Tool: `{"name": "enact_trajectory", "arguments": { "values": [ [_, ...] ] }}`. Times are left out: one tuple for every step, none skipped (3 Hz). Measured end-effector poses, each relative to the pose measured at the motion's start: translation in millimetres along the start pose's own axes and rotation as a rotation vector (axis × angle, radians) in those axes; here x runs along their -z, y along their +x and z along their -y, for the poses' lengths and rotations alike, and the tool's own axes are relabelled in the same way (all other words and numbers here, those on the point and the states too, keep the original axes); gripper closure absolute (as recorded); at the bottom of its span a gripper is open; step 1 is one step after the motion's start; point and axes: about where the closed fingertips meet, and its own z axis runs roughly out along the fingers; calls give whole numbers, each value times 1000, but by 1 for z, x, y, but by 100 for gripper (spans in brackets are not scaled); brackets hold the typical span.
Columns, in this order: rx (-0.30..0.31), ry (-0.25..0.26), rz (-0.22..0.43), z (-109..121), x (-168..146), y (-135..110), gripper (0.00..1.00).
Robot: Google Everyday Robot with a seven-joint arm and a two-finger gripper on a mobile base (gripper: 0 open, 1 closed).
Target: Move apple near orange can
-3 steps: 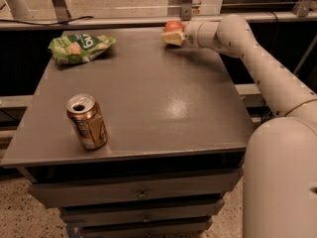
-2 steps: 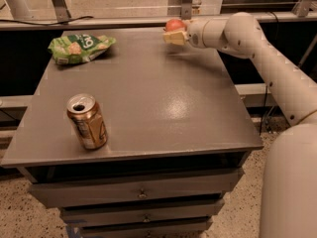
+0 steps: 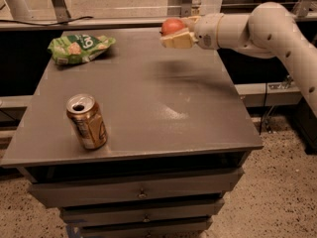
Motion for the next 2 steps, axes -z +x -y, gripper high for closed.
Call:
{"name": "enact_trajectory", "arguments": {
  "values": [
    [14,-133,6,-37,31,-16,100],
    [15,-226,-22,-61,33,-9,100]
  ]
}}
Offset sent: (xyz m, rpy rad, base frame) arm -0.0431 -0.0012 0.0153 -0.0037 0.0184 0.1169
